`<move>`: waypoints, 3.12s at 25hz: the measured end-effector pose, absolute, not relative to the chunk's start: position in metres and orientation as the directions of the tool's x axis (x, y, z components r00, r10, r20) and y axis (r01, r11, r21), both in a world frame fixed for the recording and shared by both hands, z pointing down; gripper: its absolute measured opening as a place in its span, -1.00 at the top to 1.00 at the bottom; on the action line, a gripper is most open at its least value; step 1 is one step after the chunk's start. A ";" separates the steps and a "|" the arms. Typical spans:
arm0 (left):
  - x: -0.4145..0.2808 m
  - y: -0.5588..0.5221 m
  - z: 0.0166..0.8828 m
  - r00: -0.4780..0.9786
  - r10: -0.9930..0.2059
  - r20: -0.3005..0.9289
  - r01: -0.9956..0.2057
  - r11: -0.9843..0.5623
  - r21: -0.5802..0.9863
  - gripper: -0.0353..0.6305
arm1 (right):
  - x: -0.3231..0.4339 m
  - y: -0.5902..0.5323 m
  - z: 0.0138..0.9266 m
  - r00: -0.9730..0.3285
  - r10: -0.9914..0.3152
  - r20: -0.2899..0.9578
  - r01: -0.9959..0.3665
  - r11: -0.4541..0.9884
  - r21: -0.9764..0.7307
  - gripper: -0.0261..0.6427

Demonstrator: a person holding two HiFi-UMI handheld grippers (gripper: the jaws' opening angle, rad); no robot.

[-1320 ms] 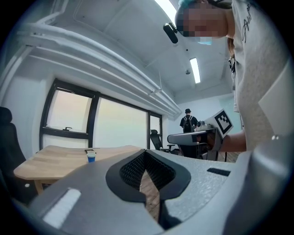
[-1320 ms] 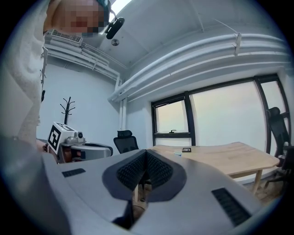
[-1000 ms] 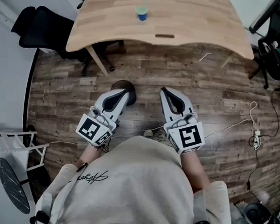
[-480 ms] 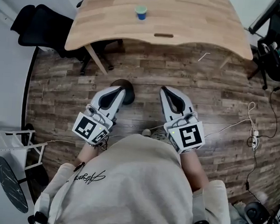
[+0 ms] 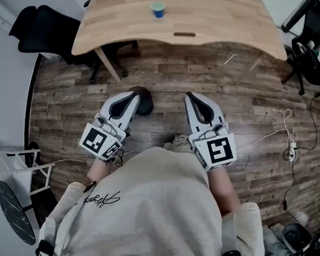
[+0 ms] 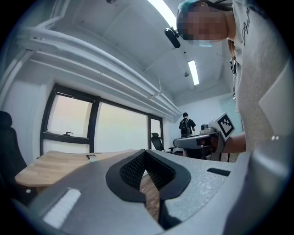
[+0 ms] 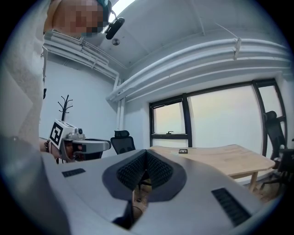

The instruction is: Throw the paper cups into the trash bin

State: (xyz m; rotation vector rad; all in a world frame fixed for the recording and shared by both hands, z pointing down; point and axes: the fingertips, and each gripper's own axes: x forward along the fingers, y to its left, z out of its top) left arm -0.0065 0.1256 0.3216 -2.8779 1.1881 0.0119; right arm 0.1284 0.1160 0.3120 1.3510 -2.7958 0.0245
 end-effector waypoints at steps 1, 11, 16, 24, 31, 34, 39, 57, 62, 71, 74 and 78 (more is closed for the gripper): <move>-0.007 0.126 0.322 0.710 -0.704 -0.017 -0.704 -0.709 -0.022 0.89 | 0.130 0.117 0.312 -0.616 -0.786 0.040 -0.787 0.617 0.000 0.90; -0.003 0.113 0.325 0.709 -0.705 -0.017 -0.705 -0.708 -0.029 0.89 | 0.140 0.105 0.320 -0.599 -0.799 0.046 -0.800 0.600 -0.009 0.90; -0.007 0.091 0.325 0.689 -0.724 -0.022 -0.724 -0.689 -0.026 0.89 | 0.139 0.081 0.318 -0.609 -0.793 0.035 -0.793 0.609 -0.003 0.90; -0.005 0.041 0.328 0.679 -0.734 -0.012 -0.734 -0.679 -0.034 0.89 | 0.135 0.028 0.322 -0.643 -0.764 0.055 -0.766 0.643 -0.016 0.90; -0.010 -0.006 0.330 0.662 -0.749 -0.007 -0.749 -0.662 -0.029 0.89 | 0.129 -0.024 0.320 -0.658 -0.751 0.045 -0.752 0.659 -0.009 0.90; -0.013 -0.026 0.330 0.650 -0.760 -0.010 -0.760 -0.650 -0.024 0.89 | 0.129 -0.042 0.323 -0.665 -0.745 0.060 -0.747 0.665 -0.019 0.90; -0.012 -0.059 0.330 0.641 -0.767 -0.007 -0.767 -0.641 -0.025 0.89 | 0.131 -0.081 0.324 -0.668 -0.743 0.043 -0.744 0.668 -0.010 0.90; -0.006 -0.179 0.325 0.592 -0.806 0.007 -0.806 -0.592 -0.016 0.89 | 0.130 -0.212 0.320 -0.721 -0.690 0.062 -0.692 0.722 -0.020 0.90; -0.006 -0.212 0.327 0.558 -0.830 0.012 -0.830 -0.558 -0.017 0.89 | 0.133 -0.249 0.323 -0.743 -0.666 0.062 -0.668 0.743 -0.027 0.90; -0.006 -0.241 0.333 0.497 -0.867 0.029 -0.866 -0.498 -0.044 0.89 | 0.123 -0.288 0.340 -0.793 -0.605 0.077 -0.608 0.793 -0.041 0.90; -0.013 -0.241 0.332 0.491 -0.871 0.028 -0.870 -0.492 -0.038 0.89 | 0.117 -0.289 0.342 -0.793 -0.605 0.071 -0.608 0.792 -0.054 0.90; -0.021 -0.243 0.331 0.494 -0.869 0.019 -0.868 -0.495 -0.032 0.89 | 0.110 -0.289 0.337 -0.789 -0.611 0.056 -0.614 0.788 -0.052 0.90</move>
